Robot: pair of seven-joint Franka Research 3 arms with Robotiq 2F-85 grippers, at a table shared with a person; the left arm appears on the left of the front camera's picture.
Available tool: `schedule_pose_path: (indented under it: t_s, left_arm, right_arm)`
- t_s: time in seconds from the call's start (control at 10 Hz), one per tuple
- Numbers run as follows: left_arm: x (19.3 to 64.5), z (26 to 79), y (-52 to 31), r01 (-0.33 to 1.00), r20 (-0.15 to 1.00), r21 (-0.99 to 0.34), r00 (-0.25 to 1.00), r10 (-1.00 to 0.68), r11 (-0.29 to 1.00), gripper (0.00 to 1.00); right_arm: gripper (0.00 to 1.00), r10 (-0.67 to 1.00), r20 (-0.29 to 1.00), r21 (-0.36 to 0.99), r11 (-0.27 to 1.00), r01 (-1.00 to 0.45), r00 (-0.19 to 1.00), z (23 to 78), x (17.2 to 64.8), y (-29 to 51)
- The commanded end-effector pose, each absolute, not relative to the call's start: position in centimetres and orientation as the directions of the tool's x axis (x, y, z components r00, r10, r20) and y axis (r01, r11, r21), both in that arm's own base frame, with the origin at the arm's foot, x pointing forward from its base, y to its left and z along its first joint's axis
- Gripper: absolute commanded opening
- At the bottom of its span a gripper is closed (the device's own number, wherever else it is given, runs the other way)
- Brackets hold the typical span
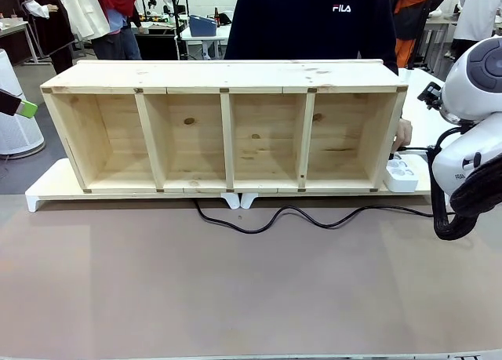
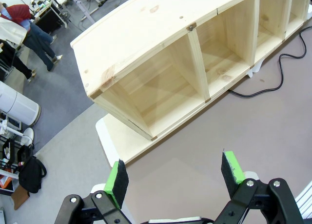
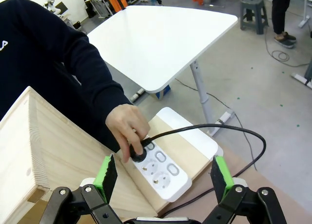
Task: Perform cable management.
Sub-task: Release the Power Cable when the human grasps it.
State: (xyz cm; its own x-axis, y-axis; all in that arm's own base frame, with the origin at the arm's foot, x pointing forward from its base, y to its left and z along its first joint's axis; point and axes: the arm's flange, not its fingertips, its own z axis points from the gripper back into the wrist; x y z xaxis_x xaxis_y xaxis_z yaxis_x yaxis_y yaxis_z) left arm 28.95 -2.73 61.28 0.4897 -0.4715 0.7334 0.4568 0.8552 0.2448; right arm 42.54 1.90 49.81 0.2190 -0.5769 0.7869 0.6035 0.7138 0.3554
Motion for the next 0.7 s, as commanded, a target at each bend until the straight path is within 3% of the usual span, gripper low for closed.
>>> schedule_pose_path:
  t_s: [0.0,0.6]
  left_arm:
    - [29.21,61.3,-2.72,0.452,0.741,0.246,0.482,-0.467,0.857,1.0]
    - [29.21,61.3,-2.72,0.452,0.741,0.246,0.482,-0.467,0.857,1.0]
  right_arm:
    - [1.0,-0.578,0.784,0.352,0.714,0.605,0.225,49.7,42.6,1.8]
    - [1.0,-0.578,0.784,0.352,0.714,0.605,0.225,49.7,42.6,1.8]
